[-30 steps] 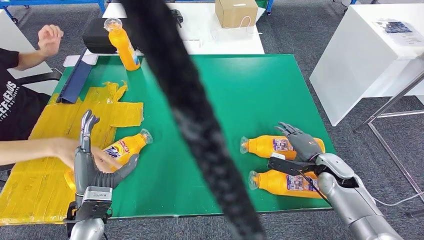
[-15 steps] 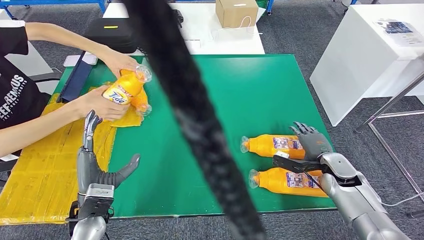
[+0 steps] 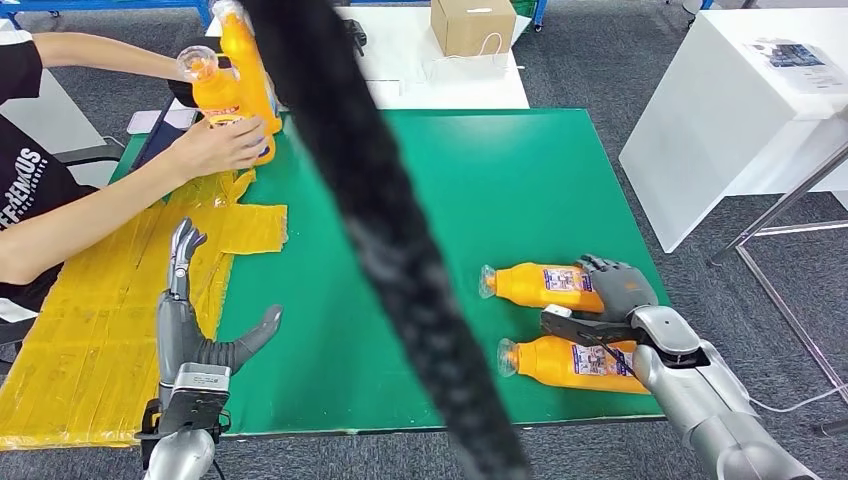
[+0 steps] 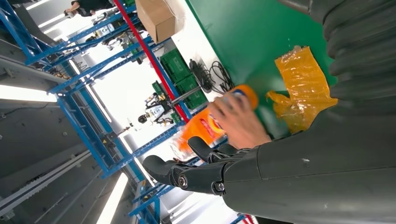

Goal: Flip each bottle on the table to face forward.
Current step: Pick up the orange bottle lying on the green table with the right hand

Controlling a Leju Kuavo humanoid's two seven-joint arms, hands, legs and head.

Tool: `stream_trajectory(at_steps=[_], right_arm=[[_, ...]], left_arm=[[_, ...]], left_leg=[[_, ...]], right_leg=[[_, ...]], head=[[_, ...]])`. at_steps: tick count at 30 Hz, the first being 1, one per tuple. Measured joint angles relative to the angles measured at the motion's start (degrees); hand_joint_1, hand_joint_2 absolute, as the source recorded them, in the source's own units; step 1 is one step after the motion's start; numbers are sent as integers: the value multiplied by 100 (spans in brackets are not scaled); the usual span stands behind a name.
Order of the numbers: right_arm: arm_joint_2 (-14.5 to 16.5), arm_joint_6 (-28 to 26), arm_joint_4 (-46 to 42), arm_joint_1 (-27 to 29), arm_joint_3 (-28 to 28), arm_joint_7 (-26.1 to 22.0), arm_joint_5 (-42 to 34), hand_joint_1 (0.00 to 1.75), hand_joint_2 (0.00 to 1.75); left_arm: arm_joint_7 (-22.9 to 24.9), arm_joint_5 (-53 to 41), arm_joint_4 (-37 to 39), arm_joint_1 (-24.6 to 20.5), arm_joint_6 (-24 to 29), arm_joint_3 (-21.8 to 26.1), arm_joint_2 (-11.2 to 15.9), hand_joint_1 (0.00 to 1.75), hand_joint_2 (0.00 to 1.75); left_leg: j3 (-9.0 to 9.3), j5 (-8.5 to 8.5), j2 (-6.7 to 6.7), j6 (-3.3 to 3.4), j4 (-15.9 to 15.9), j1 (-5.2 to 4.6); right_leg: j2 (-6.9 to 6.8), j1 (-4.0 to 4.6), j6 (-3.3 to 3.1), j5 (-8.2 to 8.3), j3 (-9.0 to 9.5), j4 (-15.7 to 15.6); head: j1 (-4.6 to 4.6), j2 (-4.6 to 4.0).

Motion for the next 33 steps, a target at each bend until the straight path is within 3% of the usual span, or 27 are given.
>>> stream_trajectory(at_steps=[5, 9, 14, 17, 21, 24, 28, 33], right_arm=[[99, -368, 163, -77, 3, -130, 20, 175, 175], [363, -1125, -86, 94, -127, -196, -11, 175, 175], [1202, -2836, -1326, 596, -586, -213, 260, 175, 175], [1874, -3330, -2246, 889, -931, -731, 53, 175, 175], [2700, -3378, -3043, 1206, -1299, -1659, -824, 175, 175], [3053, -3372, -3283, 1381, -1356, -1840, -1517, 175, 175], [3191, -3054, -3309, 1503, -1192, -1811, -2505, 175, 175], [3235, -1789, -3001, 1502, -623, -1803, -3797, 175, 175]], left_arm=[[0, 23, 4, -2, 0, 0, -1, 0, 175], [34, 14, -1, 14, -57, 0, -10, 0, 175], [178, 162, -7, 42, -475, -27, -86, 0, 175], [215, 540, -6, 48, -925, -98, -109, 0, 175], [244, 986, -4, 43, -1383, -197, -110, 0, 175], [290, 1118, -1, 36, -1529, -257, -110, 0, 175], [339, 1297, 0, 30, -1690, -304, -110, 0, 175], [358, 1580, 30, -45, -1898, -380, -106, 0, 175]], left_leg=[[0, 0, 1, 0, 0, 0], [-2, 0, -2, 0, 0, 1], [-3, -1, -6, -2, -1, 11], [-5, -2, -10, -4, -2, 17], [-5, -3, -9, -6, -3, 17], [-5, -3, -9, -6, -3, 14], [-5, -3, -5, -4, -3, 5], [-4, -1, 0, -4, -3, 5]], right_leg=[[0, 0, 0, 0, 1, 0], [-1, 2, 0, 0, 1, 3], [-2, 12, -3, -4, -3, 4], [-3, 17, -6, -8, -5, 4], [-3, 16, -10, -11, -7, 3], [-3, 13, -10, -11, -6, 2], [-2, 4, -7, -7, -5, 2], [-2, 4, -6, -5, -6, 3]], head=[[1, 0], [1, 0], [-1, 0], [0, 0], [2, 0], [2, 0], [2, 0], [2, 0]])
